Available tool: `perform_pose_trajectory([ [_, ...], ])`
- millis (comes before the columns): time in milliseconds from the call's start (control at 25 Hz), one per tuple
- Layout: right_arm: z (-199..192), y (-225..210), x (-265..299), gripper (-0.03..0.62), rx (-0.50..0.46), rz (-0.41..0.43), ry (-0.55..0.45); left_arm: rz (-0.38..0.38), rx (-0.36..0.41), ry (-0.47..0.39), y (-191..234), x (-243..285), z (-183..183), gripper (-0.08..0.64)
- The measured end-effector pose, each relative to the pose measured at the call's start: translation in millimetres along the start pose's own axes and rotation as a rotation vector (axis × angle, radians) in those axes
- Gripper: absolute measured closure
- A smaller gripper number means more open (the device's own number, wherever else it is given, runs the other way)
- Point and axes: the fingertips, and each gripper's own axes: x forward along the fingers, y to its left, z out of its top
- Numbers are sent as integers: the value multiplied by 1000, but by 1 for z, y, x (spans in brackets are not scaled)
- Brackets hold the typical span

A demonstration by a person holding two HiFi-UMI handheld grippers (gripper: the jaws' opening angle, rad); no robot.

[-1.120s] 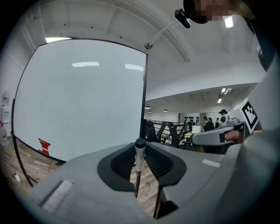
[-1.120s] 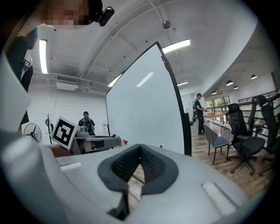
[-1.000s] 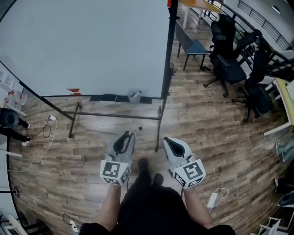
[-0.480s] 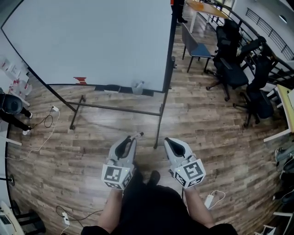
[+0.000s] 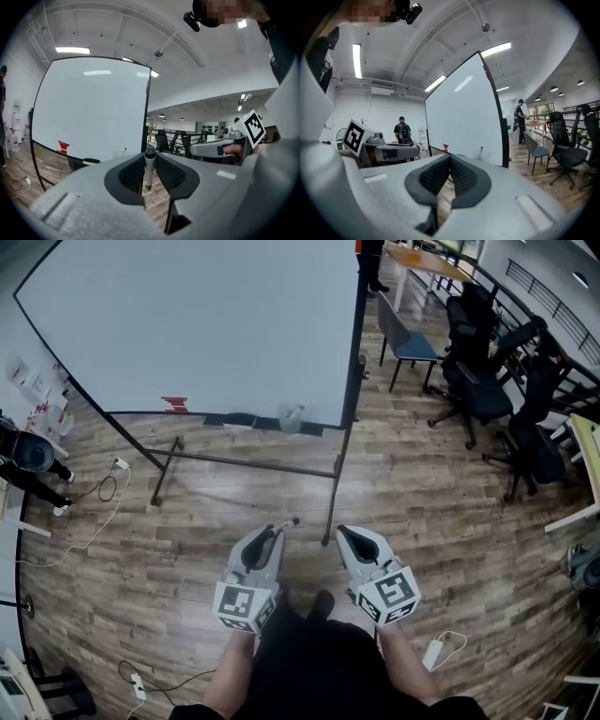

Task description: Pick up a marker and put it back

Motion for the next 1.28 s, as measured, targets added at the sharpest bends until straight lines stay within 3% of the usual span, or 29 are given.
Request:
perform_pose_trajectory([
  [760, 0, -22, -9, 591, 18, -44, -10, 16, 25, 27, 4, 10, 2, 477],
  [1280, 18, -52, 45, 591, 7, -143, -7, -92, 7, 42, 45, 74, 2, 477],
])
